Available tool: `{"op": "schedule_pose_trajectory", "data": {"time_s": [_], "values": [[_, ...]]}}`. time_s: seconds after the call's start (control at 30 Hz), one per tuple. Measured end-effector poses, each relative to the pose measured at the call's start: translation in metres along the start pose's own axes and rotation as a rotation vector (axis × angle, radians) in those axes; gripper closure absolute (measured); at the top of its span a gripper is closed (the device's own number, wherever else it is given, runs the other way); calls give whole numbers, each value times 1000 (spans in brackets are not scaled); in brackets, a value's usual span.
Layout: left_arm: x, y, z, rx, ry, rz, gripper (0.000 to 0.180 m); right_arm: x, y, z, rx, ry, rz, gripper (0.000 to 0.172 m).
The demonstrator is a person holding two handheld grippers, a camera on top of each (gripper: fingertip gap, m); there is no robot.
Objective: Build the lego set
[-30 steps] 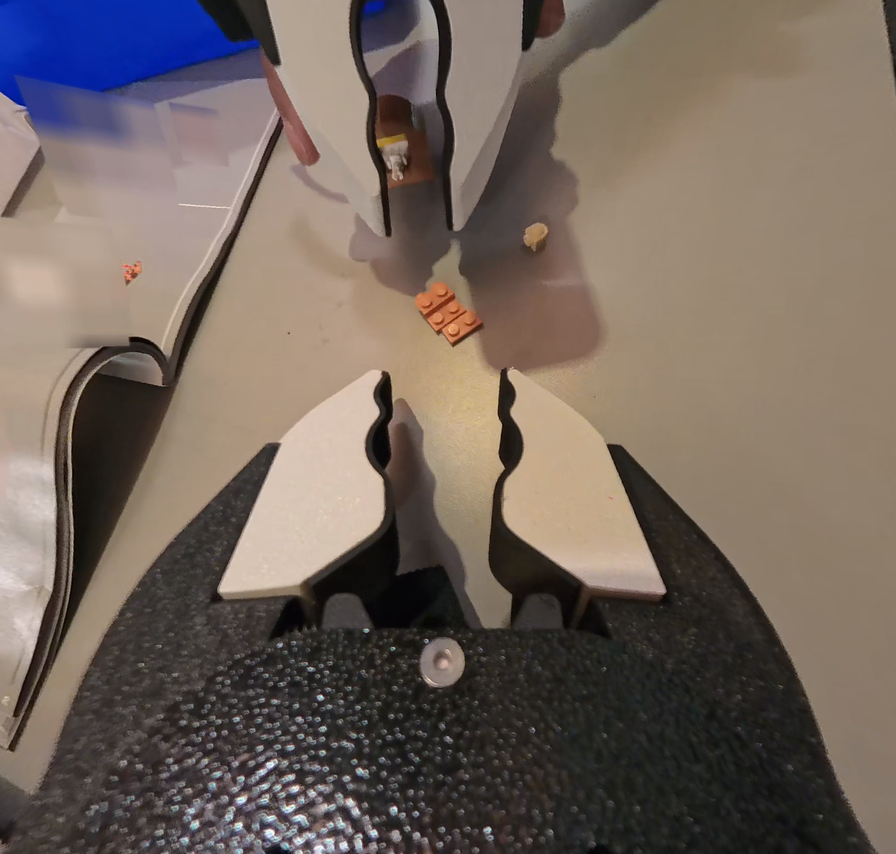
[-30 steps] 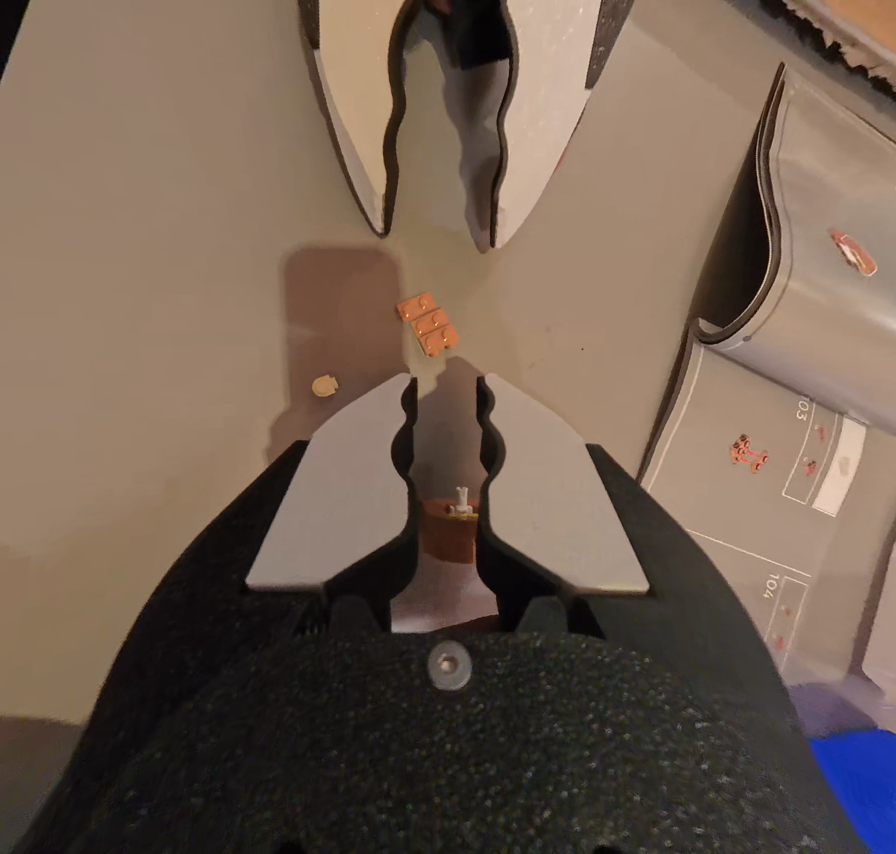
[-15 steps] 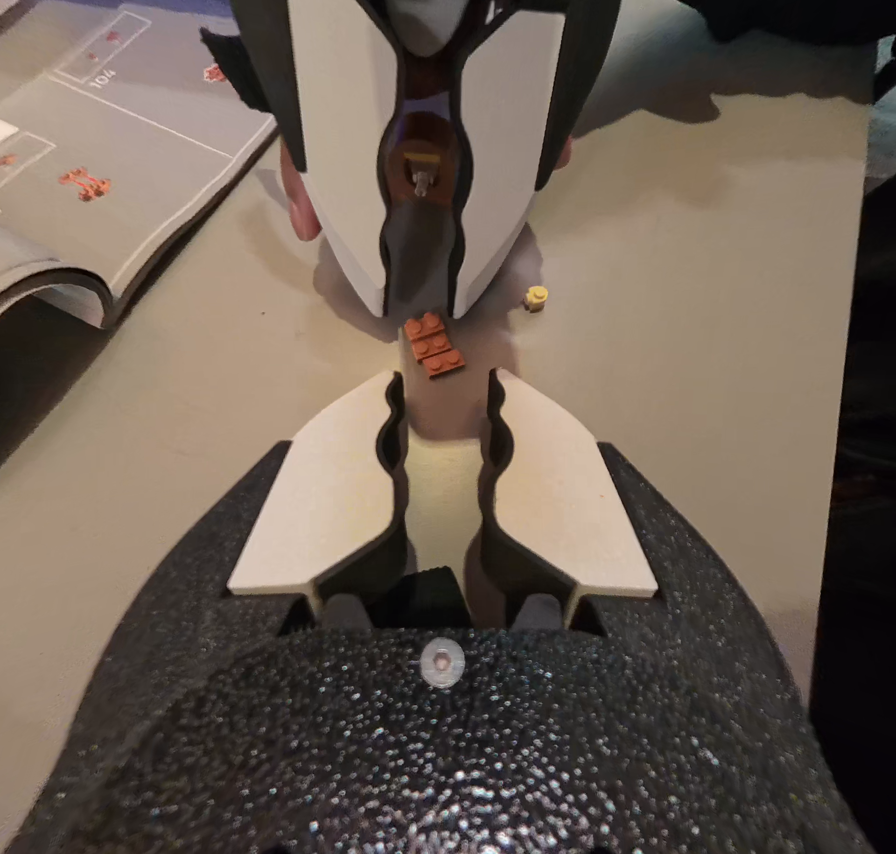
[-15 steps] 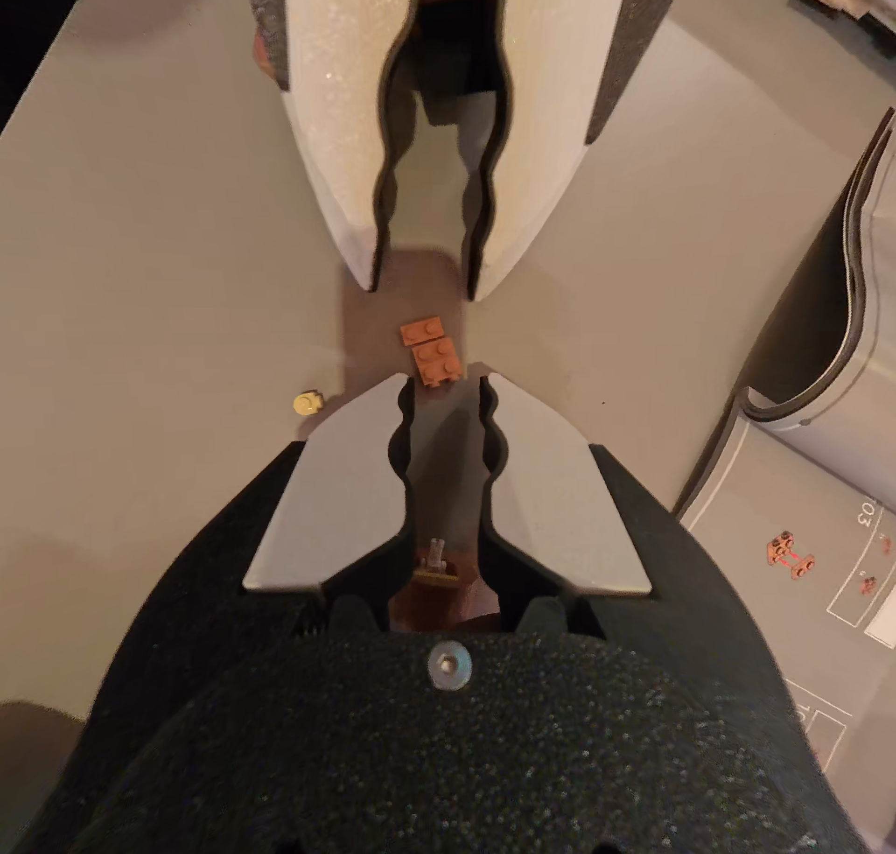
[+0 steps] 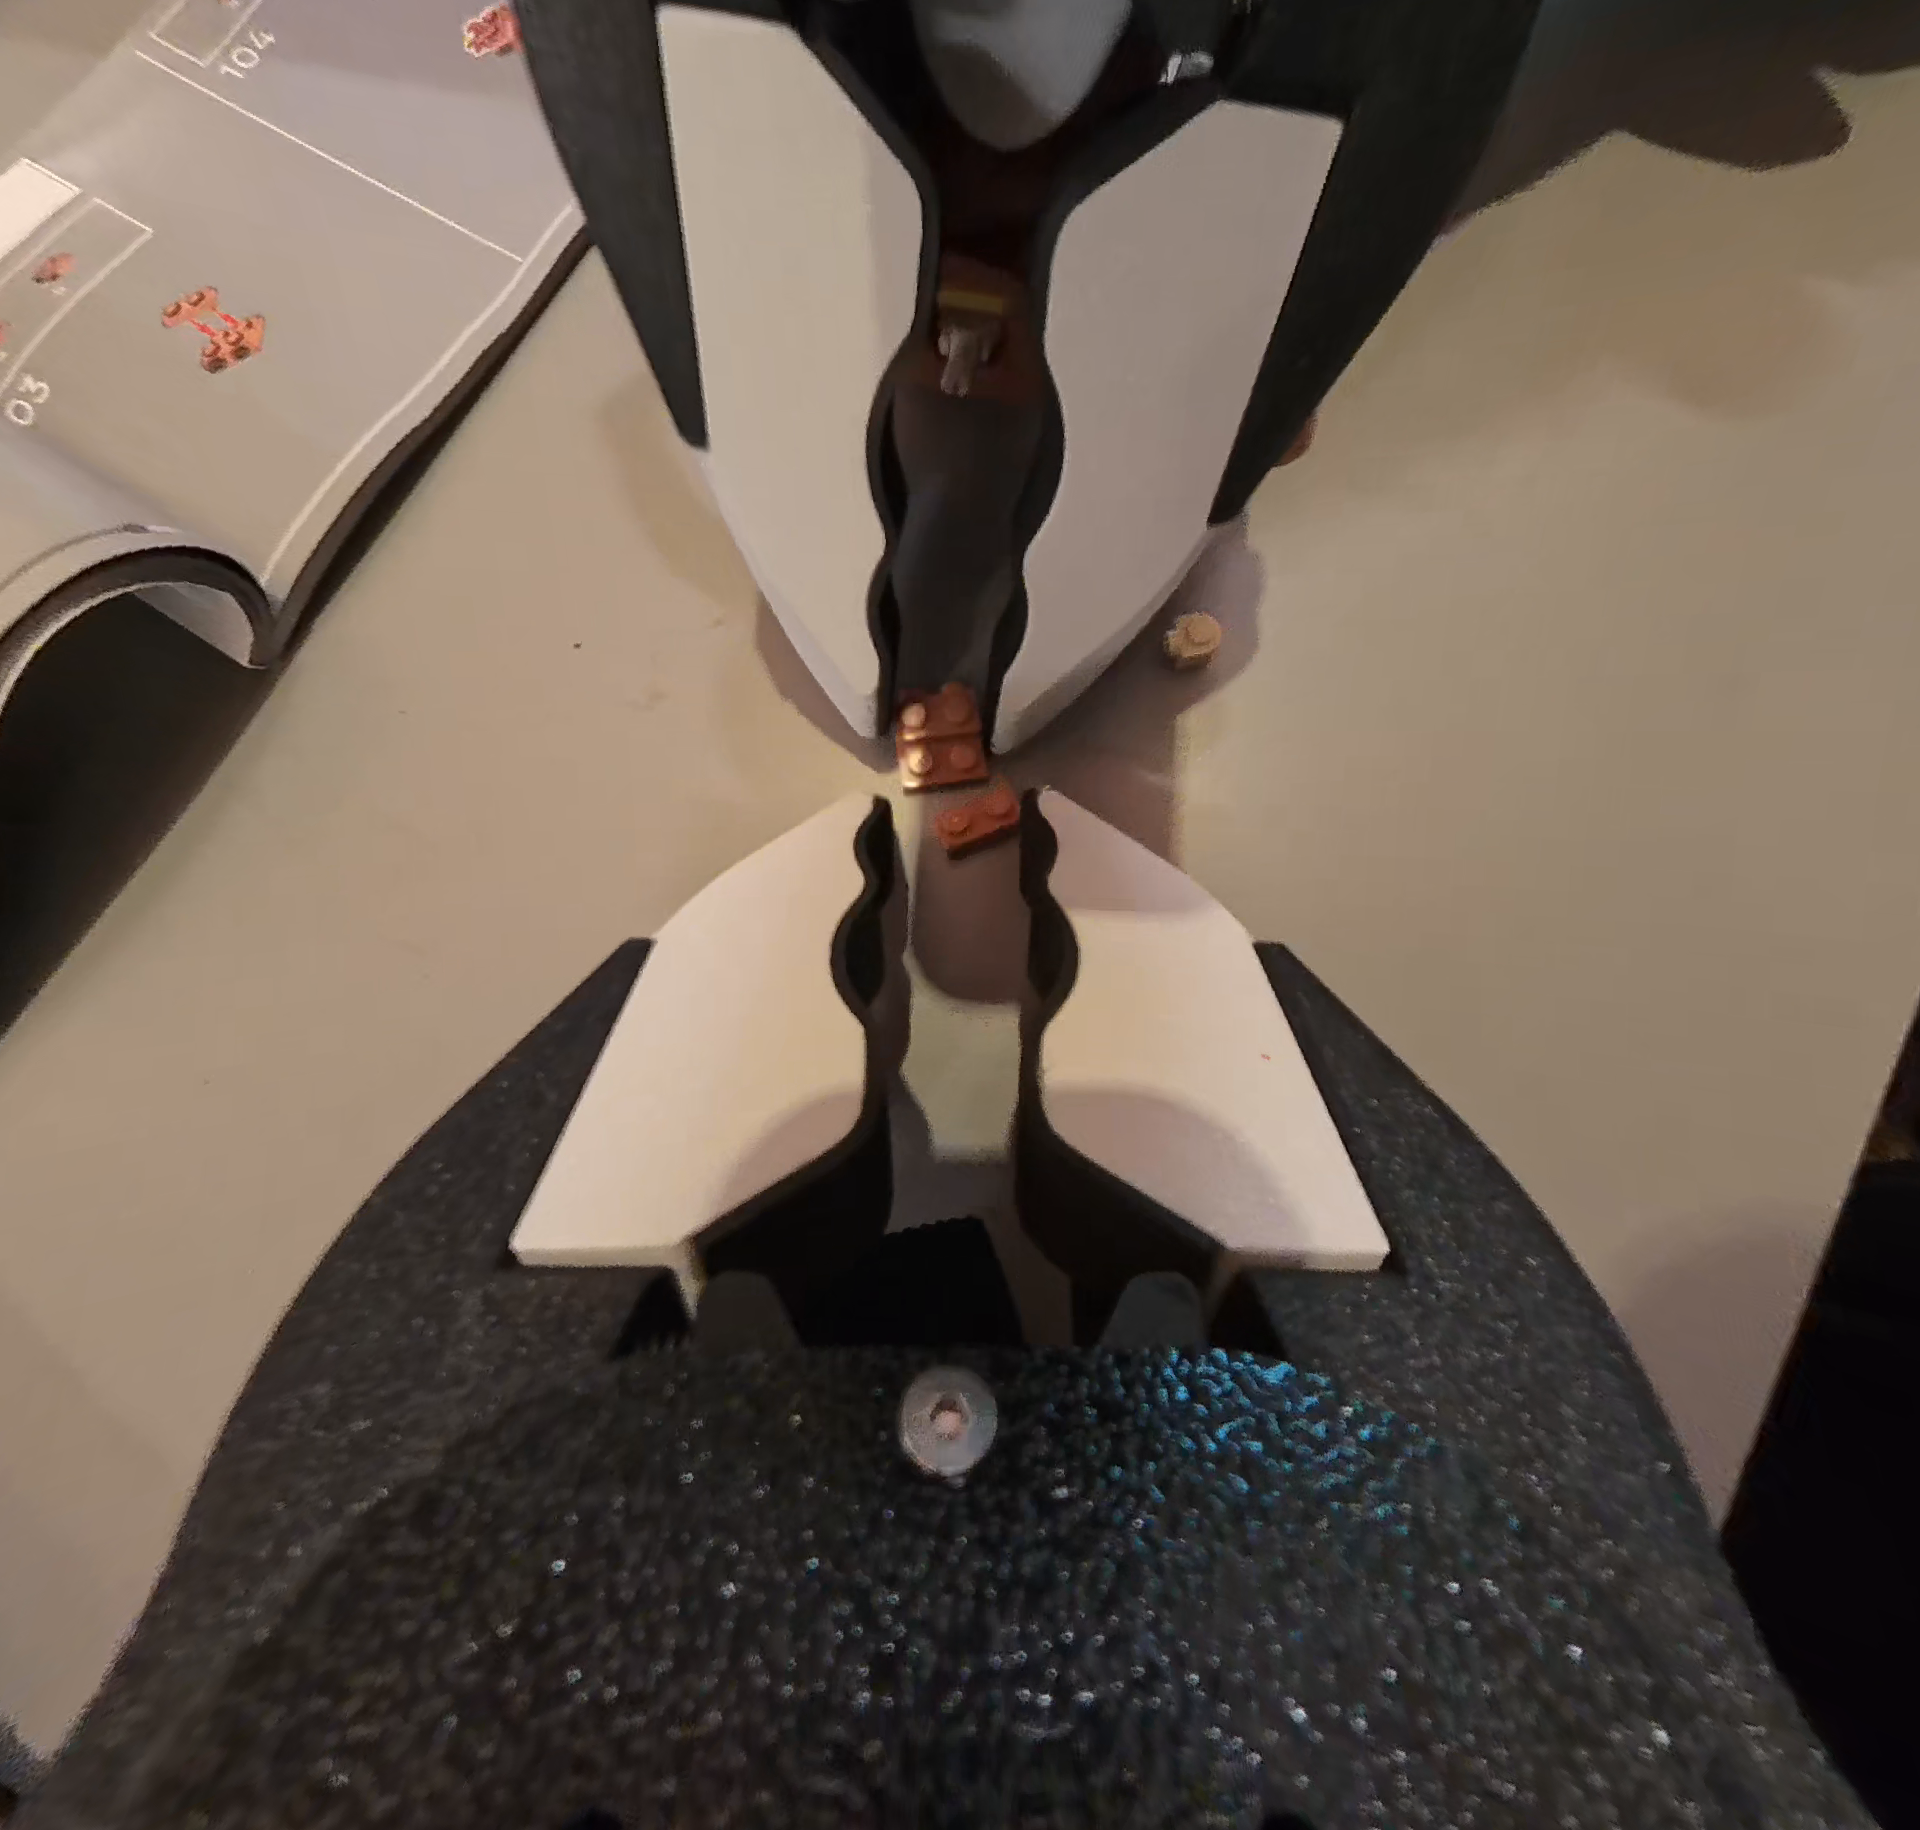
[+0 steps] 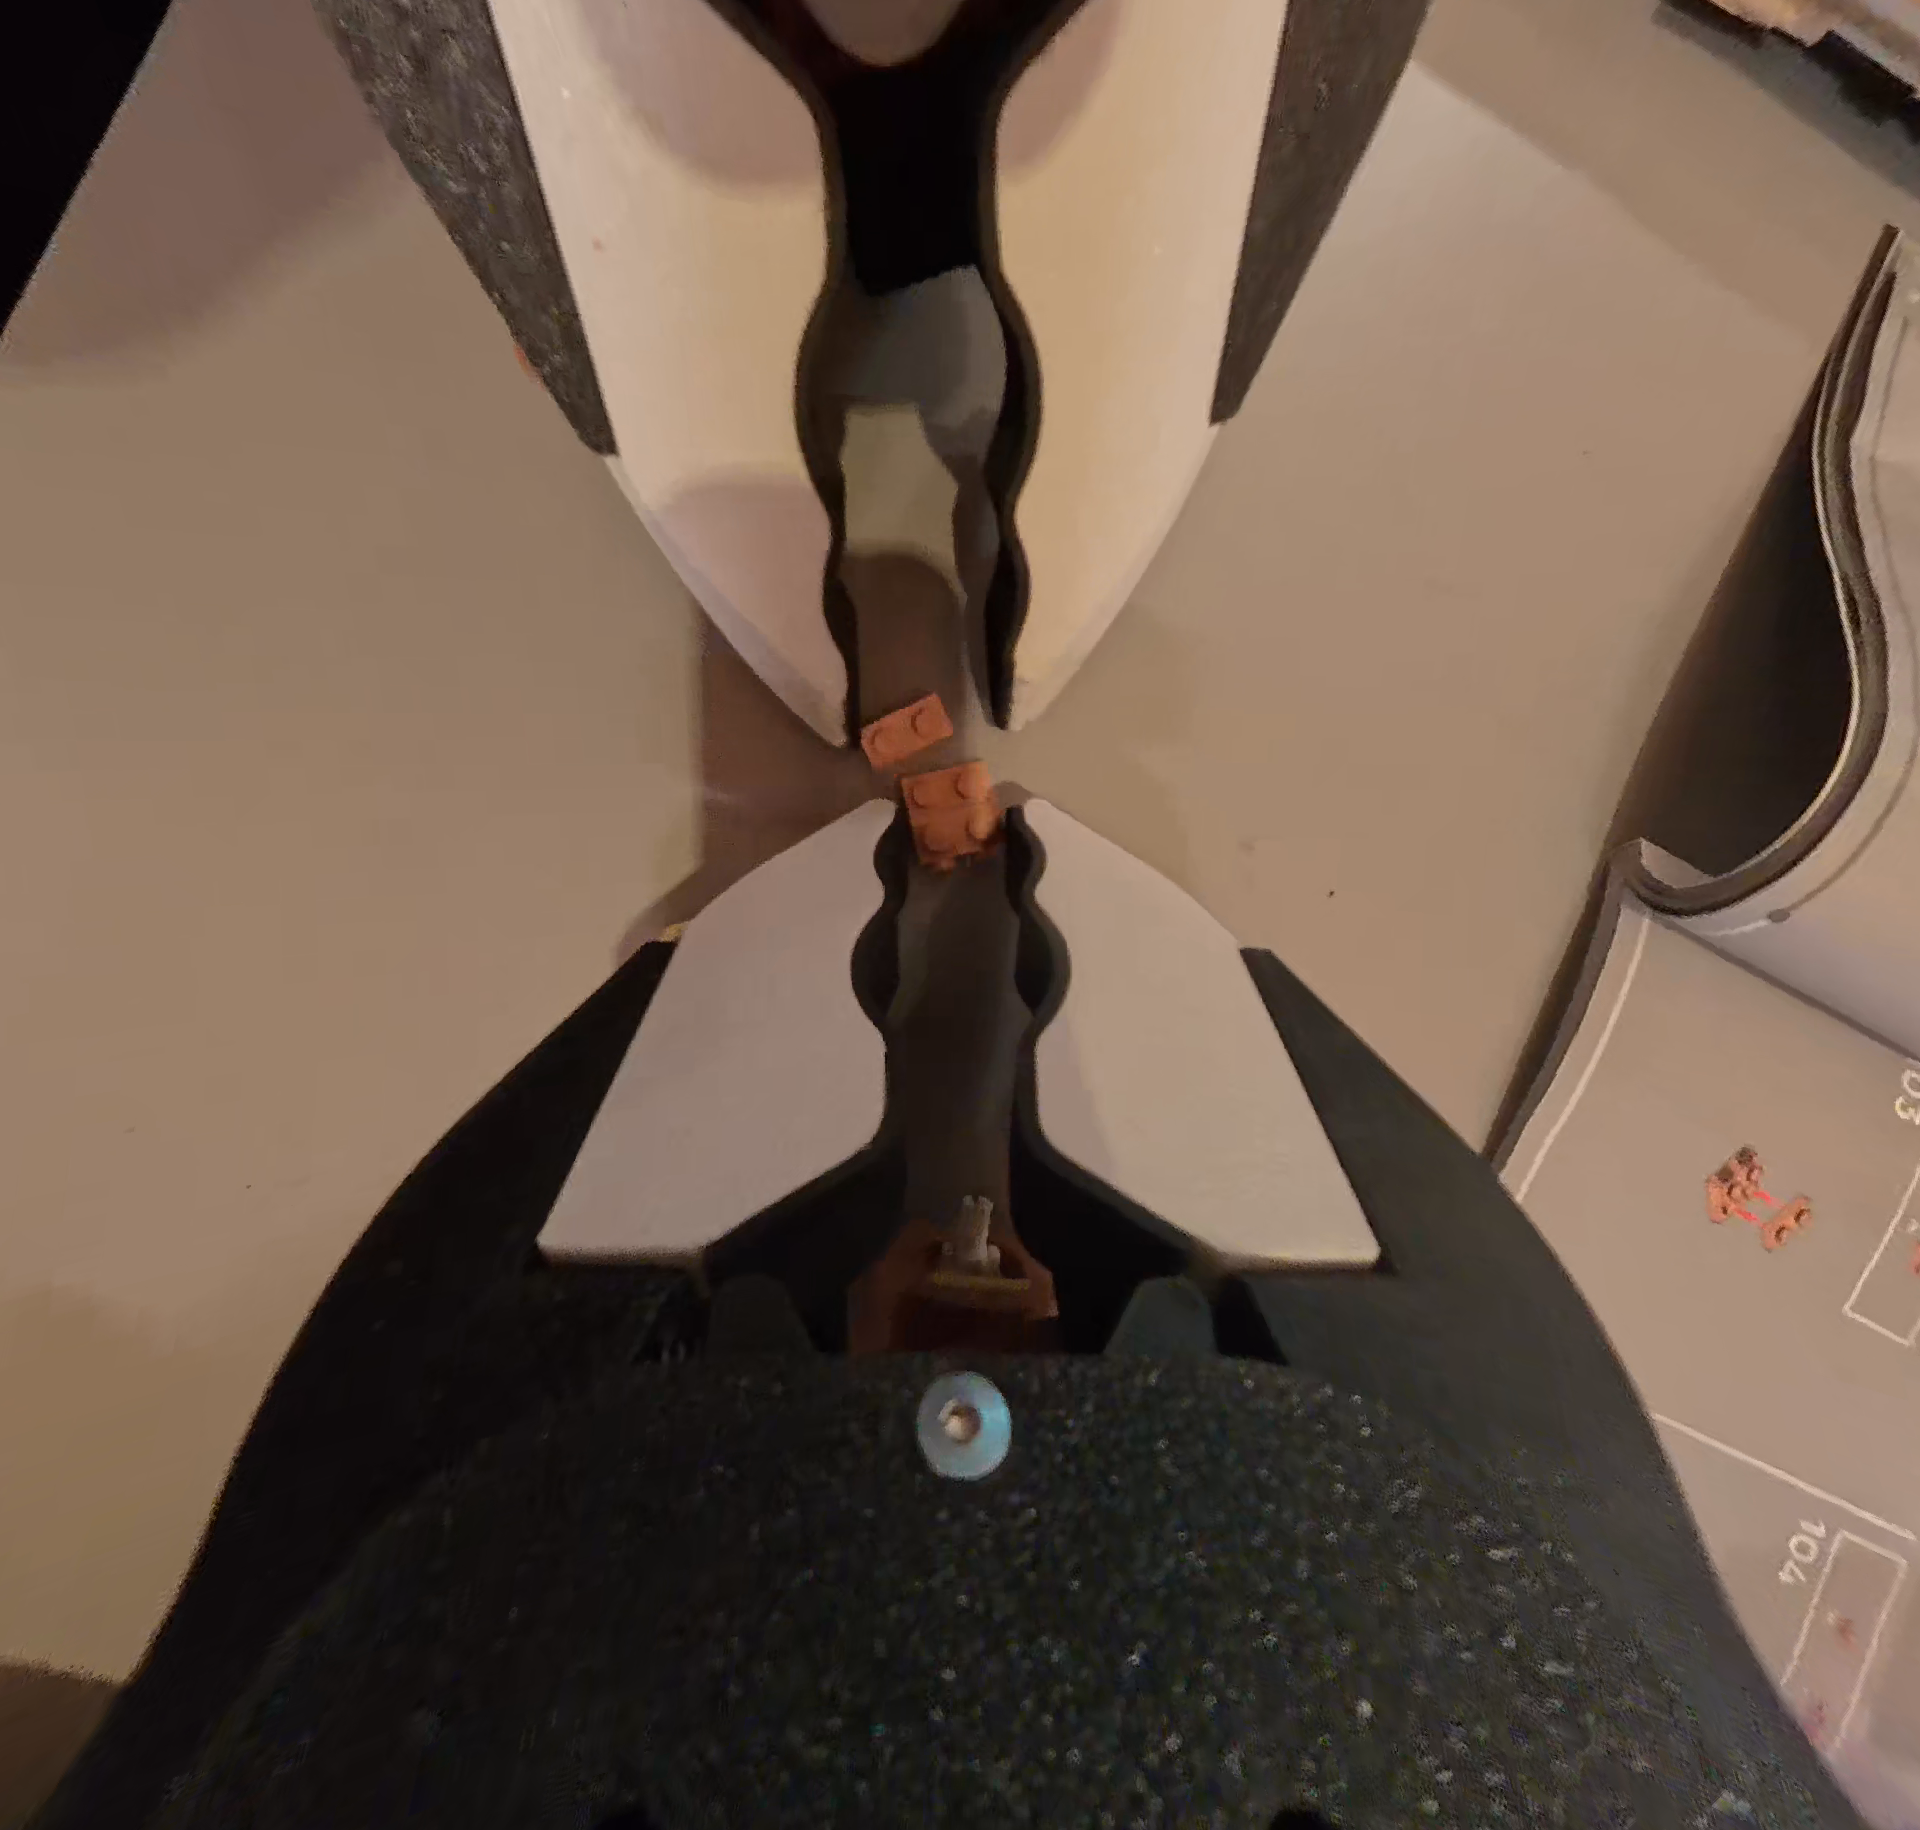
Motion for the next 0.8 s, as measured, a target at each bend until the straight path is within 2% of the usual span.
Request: {"op": "schedule_pose_trajectory", "data": {"time_s": [0.17, 0.37, 0.5, 0.63, 0.7, 0.8], "values": [[-2, 9, -2, -18, 47, -4, 156, 9, 9, 3, 106, -74, -22, 155], [0, -3, -10, -46, 85, 58, 150, 12, 20, 19, 198, -152, -93, 155], [-3, -6, -12, -16, 80, 44, 165, 18, 20, 26, 212, -171, -105, 155], [-4, -7, -10, 3, 61, 32, 165, 21, 20, 29, 224, -169, -133, 155], [-4, -6, -10, 26, 48, 11, 166, 23, 20, 30, 231, -159, -142, 155], [-13, 4, -10, 51, 15, -95, 165, 24, 19, 31, 225, -160, -154, 155]]}}
Point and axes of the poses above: each gripper's, where its closed fingertips meet, y back along the fingers, x out of its underside, z = x × y across the jaws, the point moved 8 cm from there along y, back along the fingers, and after that the axes turned 7 degrees about -y, right-handed, at the moved point
